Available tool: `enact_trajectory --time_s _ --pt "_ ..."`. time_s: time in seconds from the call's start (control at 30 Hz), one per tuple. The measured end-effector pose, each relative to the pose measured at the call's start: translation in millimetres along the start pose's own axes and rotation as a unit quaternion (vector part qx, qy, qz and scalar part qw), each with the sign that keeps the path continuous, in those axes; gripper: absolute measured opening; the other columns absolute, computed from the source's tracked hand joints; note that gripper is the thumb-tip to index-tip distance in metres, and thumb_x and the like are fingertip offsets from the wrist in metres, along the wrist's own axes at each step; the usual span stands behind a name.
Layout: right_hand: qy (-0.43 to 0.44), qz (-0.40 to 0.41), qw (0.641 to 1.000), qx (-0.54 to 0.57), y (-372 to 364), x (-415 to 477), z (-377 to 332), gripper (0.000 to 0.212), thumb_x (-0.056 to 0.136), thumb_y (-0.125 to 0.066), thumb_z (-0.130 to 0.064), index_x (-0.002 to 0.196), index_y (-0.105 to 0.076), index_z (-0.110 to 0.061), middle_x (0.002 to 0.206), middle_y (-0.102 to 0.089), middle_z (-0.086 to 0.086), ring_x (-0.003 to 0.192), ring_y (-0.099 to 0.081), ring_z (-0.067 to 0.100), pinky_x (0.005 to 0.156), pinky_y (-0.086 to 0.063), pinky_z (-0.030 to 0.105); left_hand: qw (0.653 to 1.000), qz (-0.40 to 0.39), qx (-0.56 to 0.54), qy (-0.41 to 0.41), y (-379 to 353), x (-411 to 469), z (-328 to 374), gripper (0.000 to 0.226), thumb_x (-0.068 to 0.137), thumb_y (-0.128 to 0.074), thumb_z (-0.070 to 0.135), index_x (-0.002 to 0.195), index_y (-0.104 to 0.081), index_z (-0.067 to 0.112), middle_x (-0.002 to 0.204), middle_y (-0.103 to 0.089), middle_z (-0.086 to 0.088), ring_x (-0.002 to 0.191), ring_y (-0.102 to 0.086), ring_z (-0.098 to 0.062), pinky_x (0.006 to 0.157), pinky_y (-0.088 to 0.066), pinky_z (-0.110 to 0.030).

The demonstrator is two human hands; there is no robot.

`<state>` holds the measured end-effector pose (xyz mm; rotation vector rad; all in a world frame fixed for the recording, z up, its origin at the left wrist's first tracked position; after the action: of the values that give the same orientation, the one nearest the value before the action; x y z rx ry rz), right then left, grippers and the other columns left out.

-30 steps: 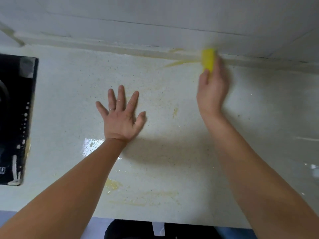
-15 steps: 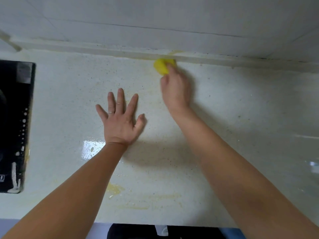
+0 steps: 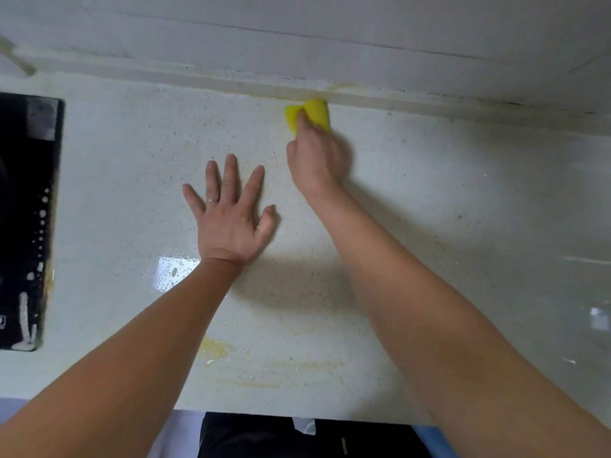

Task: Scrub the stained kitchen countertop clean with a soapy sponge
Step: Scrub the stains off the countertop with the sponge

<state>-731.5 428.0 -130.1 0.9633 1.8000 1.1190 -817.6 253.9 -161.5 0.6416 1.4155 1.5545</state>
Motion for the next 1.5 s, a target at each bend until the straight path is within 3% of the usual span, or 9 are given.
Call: enact_trajectory --time_s 0.23,0.47,0.63,0.77,0.93,1.13,1.23,1.37,1.5 --pt "-0.05 0.322 0.934 0.146 56.3 -6.3 52.9 0.046 0.088 -0.053 -0.013 0.132 -0.064 -0.013 0.119 -0.071 0.009 0.095 -0.066 0.029 0.075 -0.049 0.035 1.0 -0.002 -0.005 -0.001 0.7 1.0 -0.3 0.068 0.097 -0.03 0.061 0.161 -0.024 0.038 0.173 -0.007 -0.007 0.159 0.001 -0.037 0.118 0.0 -0.074" --pt "-0.04 0.145 0.984 0.092 9.5 18.5 16.9 0.053 0.096 -0.047 -0.018 0.148 -0.043 -0.008 0.115 -0.066 0.012 0.089 -0.064 0.034 0.061 -0.035 0.033 1.0 0.0 -0.005 -0.001 1.3 1.1 -1.4 0.068 0.098 -0.03 0.062 0.161 -0.024 0.038 0.173 -0.006 -0.007 0.159 0.002 -0.036 0.119 0.002 -0.073" --pt "0.075 0.091 0.98 0.158 15.1 -5.7 38.2 0.055 0.09 -0.044 -0.021 0.144 -0.052 -0.014 0.131 -0.063 0.014 0.107 -0.063 0.034 0.088 -0.053 0.044 1.0 0.006 -0.011 -0.006 1.8 2.3 -1.8 0.067 0.098 -0.034 0.06 0.161 -0.026 0.038 0.173 -0.008 -0.009 0.159 0.001 -0.036 0.119 0.0 -0.074" --pt "-0.123 0.27 0.949 0.103 55.6 -32.5 132.0 0.051 0.091 -0.047 -0.018 0.141 -0.056 -0.014 0.125 -0.067 0.011 0.108 -0.062 0.029 0.087 -0.045 0.033 1.0 0.008 -0.018 -0.007 1.9 2.4 -1.8 0.067 0.098 -0.036 0.058 0.161 -0.026 0.037 0.173 -0.008 -0.009 0.159 0.001 -0.036 0.119 0.001 -0.074" --pt "-0.276 0.157 0.948 0.034 33.8 -10.9 127.2 0.039 0.096 -0.043 -0.021 0.133 -0.055 -0.017 0.118 -0.066 0.01 0.106 -0.062 0.031 0.072 -0.039 0.032 1.0 0.015 -0.021 -0.007 1.6 2.4 -0.7 0.067 0.097 -0.037 0.056 0.16 -0.028 0.036 0.173 -0.011 -0.009 0.159 0.0 -0.036 0.119 0.001 -0.073" --pt "-0.033 0.007 0.999 -0.001 -8.9 3.2 -29.6 0.046 0.096 -0.047 -0.021 0.142 -0.047 -0.02 0.118 -0.068 0.004 0.106 -0.066 0.027 0.07 -0.044 0.033 1.0 0.015 -0.016 0.007 3.7 2.3 2.4 0.067 0.094 -0.038 0.051 0.158 -0.032 0.036 0.172 -0.014 -0.009 0.159 -0.004 -0.036 0.119 -0.002 -0.073" --pt "0.09 -0.051 0.994 0.026 -5.6 -14.1 -42.0 0.042 0.093 -0.048 -0.019 0.134 -0.055 -0.026 0.119 -0.067 0.005 0.105 -0.064 0.031 0.071 -0.044 0.035 1.0 0.018 -0.008 0.008 5.5 2.2 2.6 0.067 0.093 -0.039 0.05 0.158 -0.033 0.036 0.172 -0.016 -0.008 0.158 -0.006 -0.036 0.118 -0.004 -0.072" --pt "-0.067 0.133 0.988 0.043 38.7 -21.6 57.9 0.042 0.093 -0.048 -0.018 0.133 -0.059 -0.015 0.119 -0.067 0.016 0.104 -0.062 0.037 0.081 -0.048 0.041 1.0 0.011 -0.013 0.003 6.5 4.2 1.5 0.066 0.095 -0.039 0.048 0.159 -0.03 0.036 0.172 -0.014 -0.009 0.159 -0.004 -0.035 0.119 -0.001 -0.072" --pt "-0.223 0.149 0.963 0.014 45.0 -24.1 119.8 0.037 0.093 -0.043 -0.018 0.126 -0.058 -0.01 0.117 -0.065 0.018 0.107 -0.06 0.037 0.078 -0.046 0.041 1.0 0.017 -0.021 0.002 6.3 4.8 1.3 0.065 0.096 -0.043 0.047 0.159 -0.031 0.034 0.172 -0.013 -0.01 0.158 -0.003 -0.036 0.118 0.0 -0.073"
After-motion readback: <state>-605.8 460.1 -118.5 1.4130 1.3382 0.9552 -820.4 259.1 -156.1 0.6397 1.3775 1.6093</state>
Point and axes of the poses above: each hand's wrist, its own x-axis towards the middle knuckle, its own y-axis out of the back of the hand, z = x × y, the point moved 4 cm from there along x, towards the middle knuckle
